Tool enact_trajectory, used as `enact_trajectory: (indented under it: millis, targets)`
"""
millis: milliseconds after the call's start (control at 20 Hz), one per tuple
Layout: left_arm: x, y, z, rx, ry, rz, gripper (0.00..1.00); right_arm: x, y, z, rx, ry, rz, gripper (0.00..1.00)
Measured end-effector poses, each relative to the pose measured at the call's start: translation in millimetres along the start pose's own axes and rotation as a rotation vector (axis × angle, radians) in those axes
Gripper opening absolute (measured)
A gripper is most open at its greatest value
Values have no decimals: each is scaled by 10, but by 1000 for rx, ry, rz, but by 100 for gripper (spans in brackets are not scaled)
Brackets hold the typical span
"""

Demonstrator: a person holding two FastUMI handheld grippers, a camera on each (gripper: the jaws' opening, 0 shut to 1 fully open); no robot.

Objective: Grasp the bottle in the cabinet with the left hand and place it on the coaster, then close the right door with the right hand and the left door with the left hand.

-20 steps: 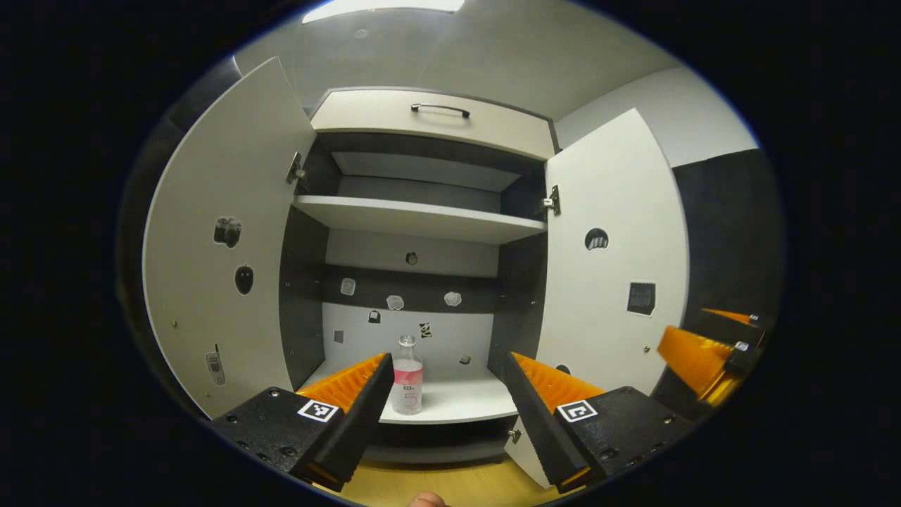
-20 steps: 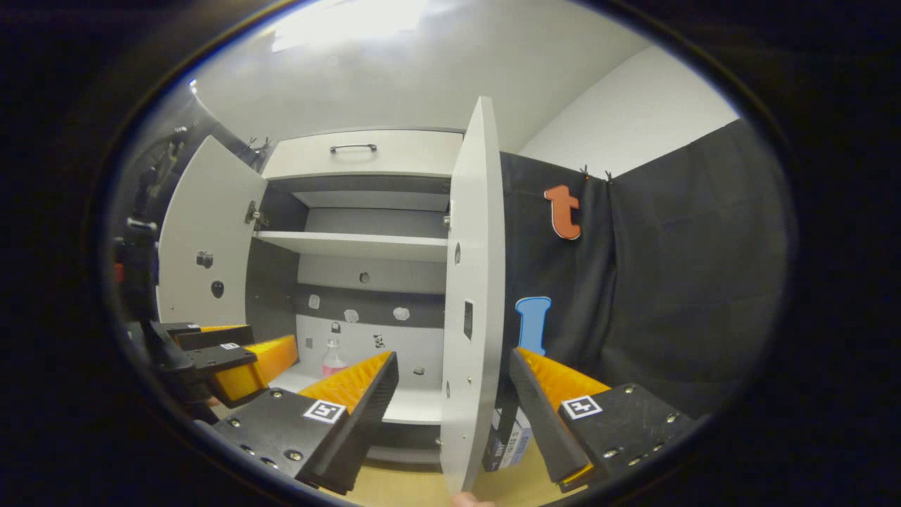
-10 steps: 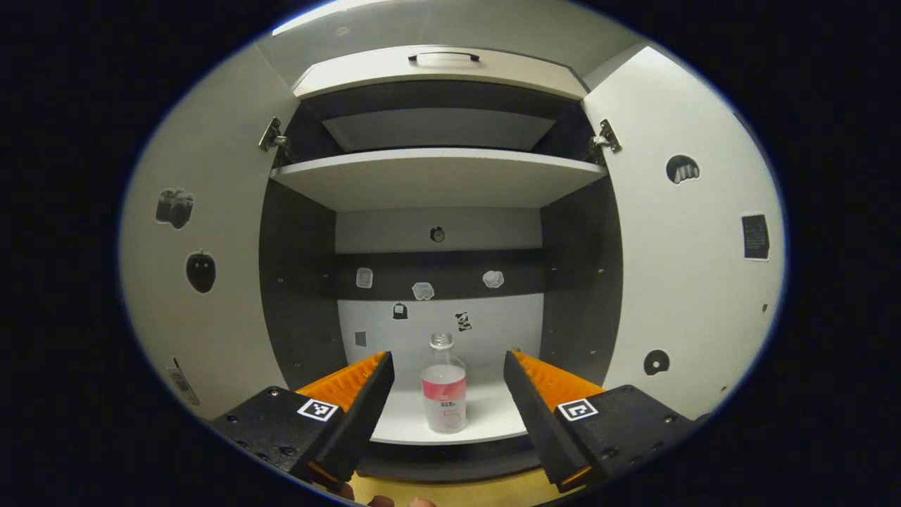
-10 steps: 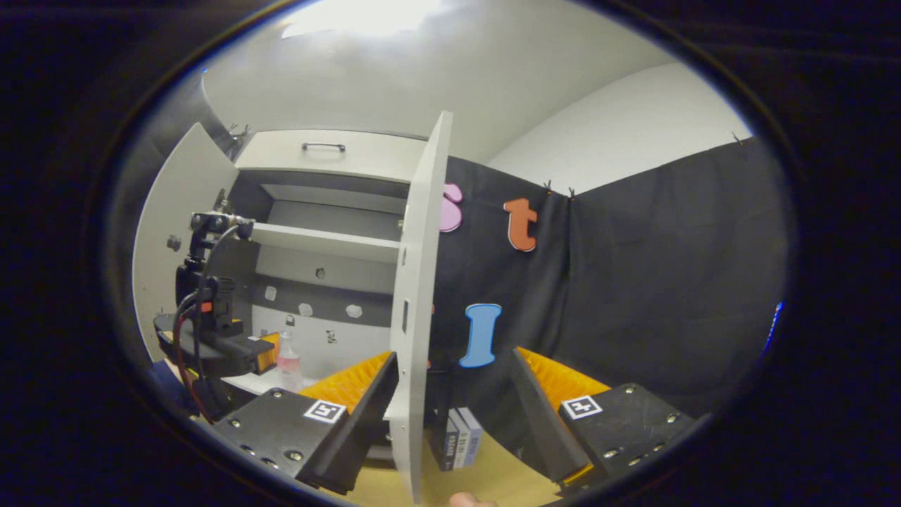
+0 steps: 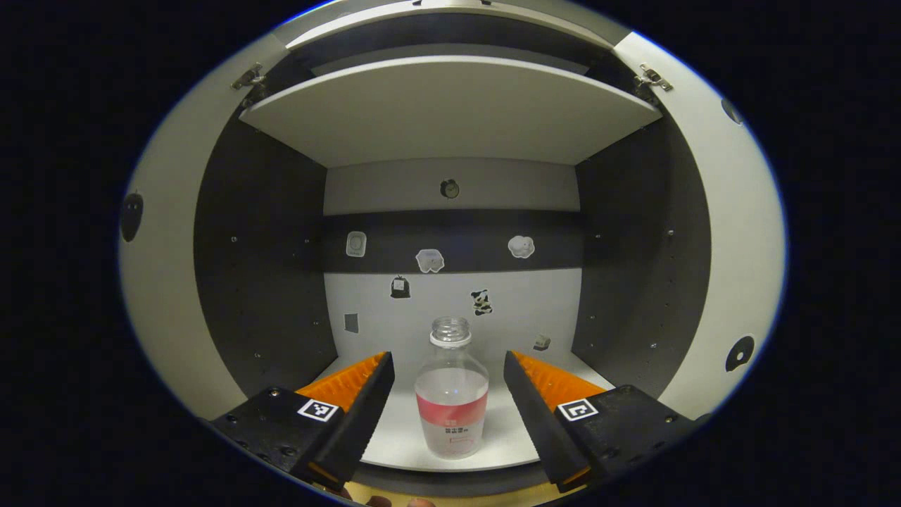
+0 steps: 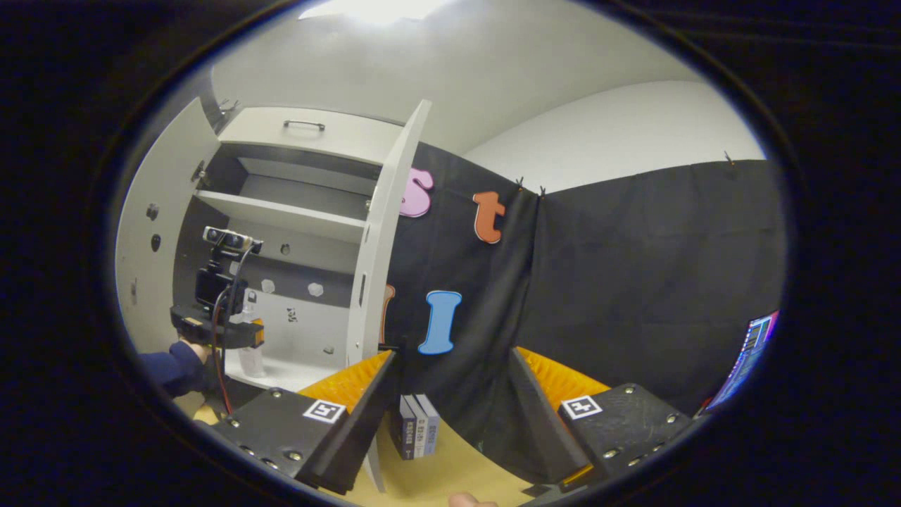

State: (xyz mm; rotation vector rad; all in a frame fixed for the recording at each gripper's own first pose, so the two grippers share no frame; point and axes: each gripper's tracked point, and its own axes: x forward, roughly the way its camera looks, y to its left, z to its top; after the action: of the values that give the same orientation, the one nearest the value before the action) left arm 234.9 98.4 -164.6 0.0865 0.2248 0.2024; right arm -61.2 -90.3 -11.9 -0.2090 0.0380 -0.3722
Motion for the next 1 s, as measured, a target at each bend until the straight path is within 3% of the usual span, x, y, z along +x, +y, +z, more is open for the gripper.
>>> enact_trajectory:
  millis: [250, 300, 350, 600, 850, 1000]
  targets:
    - [171, 10, -182, -69, 62, -7, 97, -23, 106, -124, -23, 35, 16, 94]
    - [220, 44, -201, -67, 55, 3, 80, -23, 125, -149, -29, 39, 26, 94]
    - [213, 62, -197, -68, 61, -1, 77, -25, 149, -159, -37, 41, 34, 94]
    - [-102, 67, -153, -103, 52, -38, 76, -63, 202, -119, -48, 16, 87, 94]
    - [-706, 65, -124, -147, 5, -127, 76, -50, 232, -71, -19, -8, 160, 94]
    - [-1077, 197, -276, -174, 26, -138, 76, -14, 290, 1, -7, -50, 211, 94]
